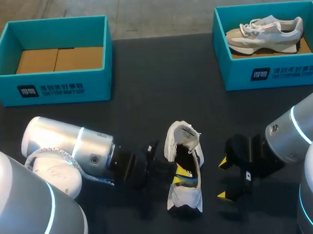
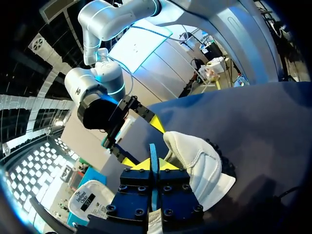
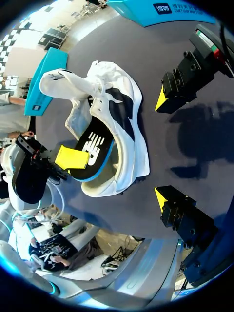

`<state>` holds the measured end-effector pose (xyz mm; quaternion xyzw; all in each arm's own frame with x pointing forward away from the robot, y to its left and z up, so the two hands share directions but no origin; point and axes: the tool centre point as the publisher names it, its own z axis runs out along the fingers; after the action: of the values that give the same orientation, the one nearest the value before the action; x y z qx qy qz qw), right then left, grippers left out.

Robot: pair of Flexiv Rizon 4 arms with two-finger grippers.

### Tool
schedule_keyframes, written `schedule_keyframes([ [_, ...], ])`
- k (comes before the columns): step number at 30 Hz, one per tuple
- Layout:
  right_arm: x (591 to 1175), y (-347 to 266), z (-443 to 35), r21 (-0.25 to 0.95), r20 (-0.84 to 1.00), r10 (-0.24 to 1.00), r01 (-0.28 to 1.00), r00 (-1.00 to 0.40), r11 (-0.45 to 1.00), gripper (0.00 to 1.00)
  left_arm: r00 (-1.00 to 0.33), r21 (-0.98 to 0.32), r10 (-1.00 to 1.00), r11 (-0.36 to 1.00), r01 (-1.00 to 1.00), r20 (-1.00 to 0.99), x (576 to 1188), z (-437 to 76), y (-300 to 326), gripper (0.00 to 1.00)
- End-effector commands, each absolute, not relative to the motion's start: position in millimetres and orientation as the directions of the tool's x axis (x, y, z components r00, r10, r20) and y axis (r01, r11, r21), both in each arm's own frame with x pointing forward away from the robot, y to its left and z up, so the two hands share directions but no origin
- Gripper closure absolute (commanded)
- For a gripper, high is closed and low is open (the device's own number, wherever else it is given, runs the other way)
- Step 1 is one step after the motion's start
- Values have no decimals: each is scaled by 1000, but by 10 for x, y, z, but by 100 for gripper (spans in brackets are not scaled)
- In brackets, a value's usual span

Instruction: Take the shoe out of the shoebox, open the shoe tongue, remove and reinsert the insole, then place the shoe into the shoebox

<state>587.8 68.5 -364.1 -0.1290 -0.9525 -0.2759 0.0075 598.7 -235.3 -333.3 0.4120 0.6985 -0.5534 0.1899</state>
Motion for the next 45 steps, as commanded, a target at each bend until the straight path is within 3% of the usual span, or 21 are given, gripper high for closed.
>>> schedule_keyframes([
  [1, 5861, 680, -3633, 524, 83, 243, 250, -966, 814, 0, -588, -619, 376, 47, 784, -716, 6017, -3382, -2405, 100],
  [17, 5861, 680, -3633, 524, 83, 243, 250, -966, 814, 0, -612, -634, 365, 73, 770, -702, 6124, -3488, -2438, 100],
  [18, 5861, 680, -3633, 524, 83, 243, 250, -966, 814, 0, -610, -633, 365, 70, 771, -703, 6113, -3473, -2430, 84],
  [22, 5861, 680, -3633, 524, 83, 243, 250, -966, 814, 0, -605, -632, 363, 56, 773, -708, 6065, -3414, -2409, 46],
  [25, 5861, 680, -3633, 524, 83, 243, 250, -966, 814, 0, -601, -630, 358, 43, 776, -715, 6028, -3352, -2391, 25],
  [31, 5861, 680, -3633, 524, 83, 243, 250, -966, 814, 0, -597, -629, 343, 25, 777, -725, 5972, -3237, -2354, 17],
  [45, 5861, 680, -3633, 524, 83, 243, 250, -966, 814, 0, -604, -633, 357, 45, 773, -713, 5903, -3180, -2094, 19],
])
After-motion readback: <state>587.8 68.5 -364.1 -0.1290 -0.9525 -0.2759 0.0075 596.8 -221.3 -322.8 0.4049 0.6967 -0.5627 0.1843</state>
